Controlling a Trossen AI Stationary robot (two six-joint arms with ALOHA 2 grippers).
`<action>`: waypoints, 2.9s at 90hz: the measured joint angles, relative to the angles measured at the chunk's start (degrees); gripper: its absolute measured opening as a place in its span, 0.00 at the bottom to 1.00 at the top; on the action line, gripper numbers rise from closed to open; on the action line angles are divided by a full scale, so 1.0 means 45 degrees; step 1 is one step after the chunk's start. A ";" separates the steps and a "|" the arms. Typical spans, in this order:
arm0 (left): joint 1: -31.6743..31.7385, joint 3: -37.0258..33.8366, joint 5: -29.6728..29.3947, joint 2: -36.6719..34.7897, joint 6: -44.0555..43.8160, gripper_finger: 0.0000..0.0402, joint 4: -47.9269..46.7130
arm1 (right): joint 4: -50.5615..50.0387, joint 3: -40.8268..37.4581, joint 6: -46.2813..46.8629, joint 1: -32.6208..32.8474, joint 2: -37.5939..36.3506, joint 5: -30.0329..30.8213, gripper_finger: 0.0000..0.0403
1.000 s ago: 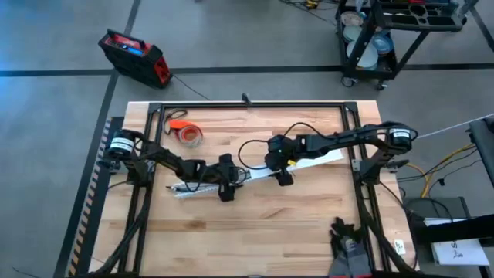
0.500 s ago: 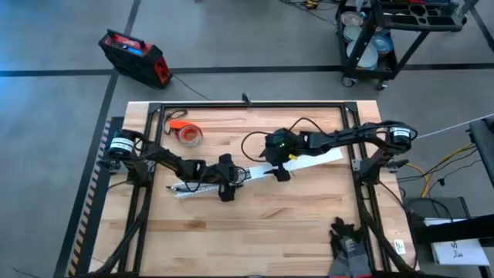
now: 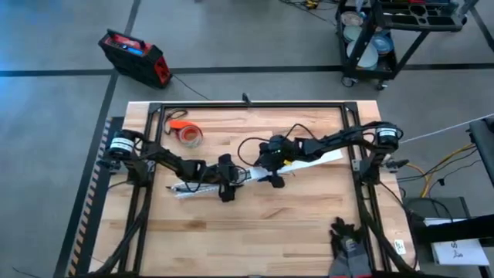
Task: Ziptie cables
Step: Close the white cable duct
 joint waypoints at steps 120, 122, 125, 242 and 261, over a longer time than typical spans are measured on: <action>0.0000 -0.0034 -0.0296 0.0015 -0.0215 0.59 0.0348 | 0.0273 0.0243 0.0142 0.0692 0.0475 0.1210 0.55; 0.0000 -0.0033 -0.0296 0.0015 -0.0199 0.59 0.0336 | 0.0276 0.0243 0.0209 0.0694 0.0475 0.1196 0.54; 0.0000 -0.0024 -0.0291 0.0015 -0.0175 0.59 0.0304 | 0.0282 0.0243 0.0262 0.0692 0.0475 0.1131 0.54; 0.0373 0.0078 -0.0545 0.0024 0.0342 0.60 0.0608 | 0.0368 0.0262 0.1198 0.0890 0.0483 0.1921 0.54; 0.0418 0.0276 -0.0428 0.0182 0.0725 0.61 0.1109 | 0.0444 0.0357 0.1569 0.0917 0.0471 0.2143 0.56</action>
